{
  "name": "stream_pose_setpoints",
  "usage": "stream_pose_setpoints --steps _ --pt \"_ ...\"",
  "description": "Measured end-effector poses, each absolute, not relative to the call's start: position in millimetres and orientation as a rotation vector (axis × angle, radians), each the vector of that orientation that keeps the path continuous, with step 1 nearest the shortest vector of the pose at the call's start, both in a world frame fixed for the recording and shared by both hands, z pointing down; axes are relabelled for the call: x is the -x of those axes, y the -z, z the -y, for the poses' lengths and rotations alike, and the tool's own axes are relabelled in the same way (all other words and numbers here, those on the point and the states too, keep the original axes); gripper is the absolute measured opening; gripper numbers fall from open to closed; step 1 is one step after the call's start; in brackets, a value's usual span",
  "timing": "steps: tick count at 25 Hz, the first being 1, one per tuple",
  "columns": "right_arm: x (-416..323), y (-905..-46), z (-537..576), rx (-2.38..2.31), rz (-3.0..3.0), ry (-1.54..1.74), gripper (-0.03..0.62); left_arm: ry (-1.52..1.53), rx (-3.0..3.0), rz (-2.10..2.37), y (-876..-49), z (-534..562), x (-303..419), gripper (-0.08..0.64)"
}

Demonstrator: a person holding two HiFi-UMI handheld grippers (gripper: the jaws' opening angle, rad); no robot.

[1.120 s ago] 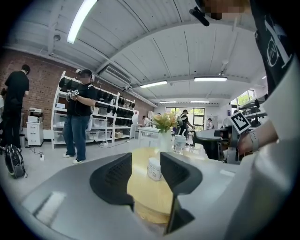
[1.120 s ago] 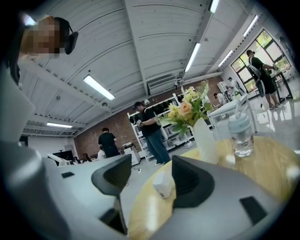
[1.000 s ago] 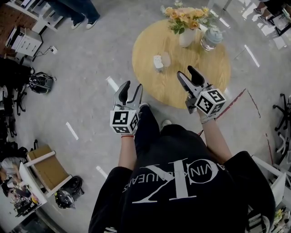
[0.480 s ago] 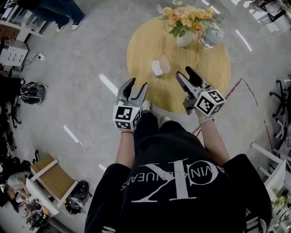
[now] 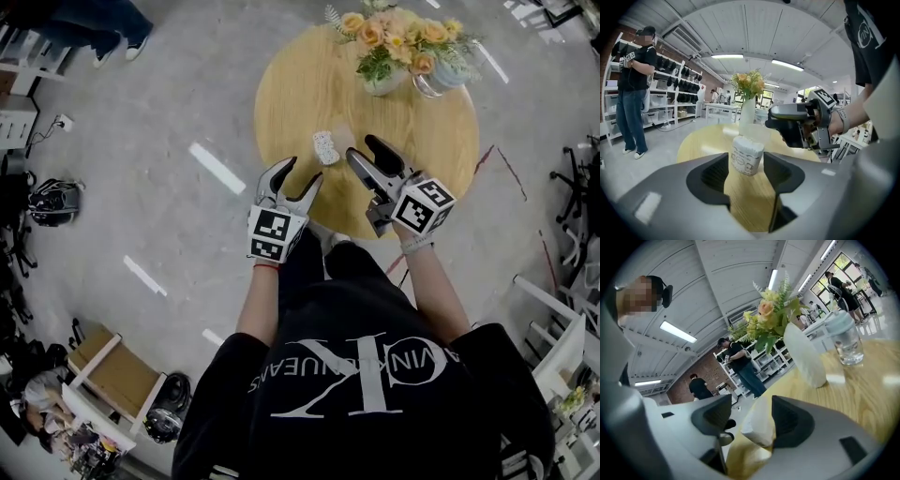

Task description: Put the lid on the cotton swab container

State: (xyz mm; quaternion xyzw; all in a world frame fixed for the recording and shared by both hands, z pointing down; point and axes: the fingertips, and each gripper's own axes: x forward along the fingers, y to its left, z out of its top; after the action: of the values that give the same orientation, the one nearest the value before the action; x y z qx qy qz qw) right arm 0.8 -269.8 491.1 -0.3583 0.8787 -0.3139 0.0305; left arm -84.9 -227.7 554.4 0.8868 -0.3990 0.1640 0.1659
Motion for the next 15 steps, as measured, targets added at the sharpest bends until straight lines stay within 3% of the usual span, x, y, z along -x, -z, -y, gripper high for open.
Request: stream_pose_setpoints --steps 15 --pt "45 -493 262 0.924 -2.760 1.029 0.236 -0.555 -2.589 0.994 -579 230 54 0.222"
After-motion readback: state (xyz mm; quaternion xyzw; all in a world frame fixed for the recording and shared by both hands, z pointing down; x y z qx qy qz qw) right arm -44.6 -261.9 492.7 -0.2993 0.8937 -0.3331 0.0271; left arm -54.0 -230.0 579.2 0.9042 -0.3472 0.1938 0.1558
